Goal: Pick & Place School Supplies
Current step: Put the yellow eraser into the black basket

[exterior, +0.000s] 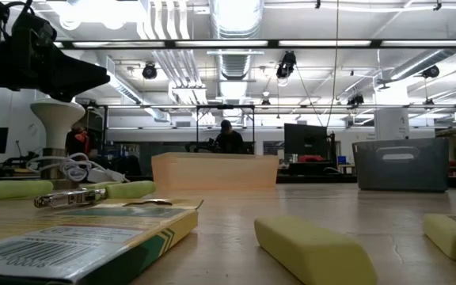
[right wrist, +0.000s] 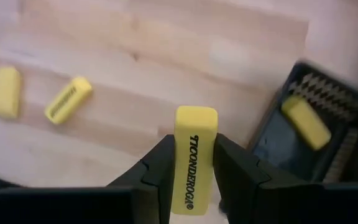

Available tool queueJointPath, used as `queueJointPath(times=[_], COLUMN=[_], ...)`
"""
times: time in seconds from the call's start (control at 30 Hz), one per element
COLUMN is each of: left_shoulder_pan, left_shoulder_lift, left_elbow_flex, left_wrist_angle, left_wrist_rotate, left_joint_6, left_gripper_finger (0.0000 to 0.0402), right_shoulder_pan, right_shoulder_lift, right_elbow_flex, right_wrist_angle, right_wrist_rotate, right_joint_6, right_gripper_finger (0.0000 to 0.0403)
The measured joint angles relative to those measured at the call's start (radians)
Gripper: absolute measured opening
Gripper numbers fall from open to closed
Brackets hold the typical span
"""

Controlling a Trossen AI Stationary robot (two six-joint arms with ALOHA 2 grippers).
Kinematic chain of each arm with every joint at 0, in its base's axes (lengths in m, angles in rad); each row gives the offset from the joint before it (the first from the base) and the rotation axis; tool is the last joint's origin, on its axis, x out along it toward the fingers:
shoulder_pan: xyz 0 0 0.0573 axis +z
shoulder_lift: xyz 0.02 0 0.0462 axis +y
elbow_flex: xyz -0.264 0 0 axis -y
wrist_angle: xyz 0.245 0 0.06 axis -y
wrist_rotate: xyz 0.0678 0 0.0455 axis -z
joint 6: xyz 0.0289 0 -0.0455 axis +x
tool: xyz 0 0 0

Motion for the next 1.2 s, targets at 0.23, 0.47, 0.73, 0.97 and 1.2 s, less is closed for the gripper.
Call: queueJointPath(times=[0.23,0.47,0.73,0.97,1.2], left_shoulder_pan=[0.0,0.0,0.0,0.0,0.0], left_shoulder_lift=[0.0,0.0,0.0,0.0,0.0], left_elbow_flex=[0.0,0.0,0.0,0.0,0.0], left_wrist_angle=[0.0,0.0,0.0,0.0,0.0], left_wrist_rotate=[0.0,0.0,0.0,0.0,0.0], left_joint_6=[0.0,0.0,0.0,0.0,0.0], left_gripper_finger=[0.0179,0.0179,0.0179,0.0179,0.0179], right_shoulder_pan=[-0.002,0.012,0.079,0.123,0.123], right_shoulder_lift=[-0.171,-0.282,-0.316,-0.315,-0.315], right_elbow_flex=[-0.158,-0.252,-0.309,-0.345,-0.395], right_wrist_angle=[0.003,0.01,0.016,0.017,0.031], right_wrist_rotate=[0.025,-0.044,-0.096,-0.119,-0.127], right_joint_6=[-0.02,-0.024,0.01,0.023,0.023], right_gripper_finger=[0.0095,0.0095,0.0095,0.0095,0.0095])
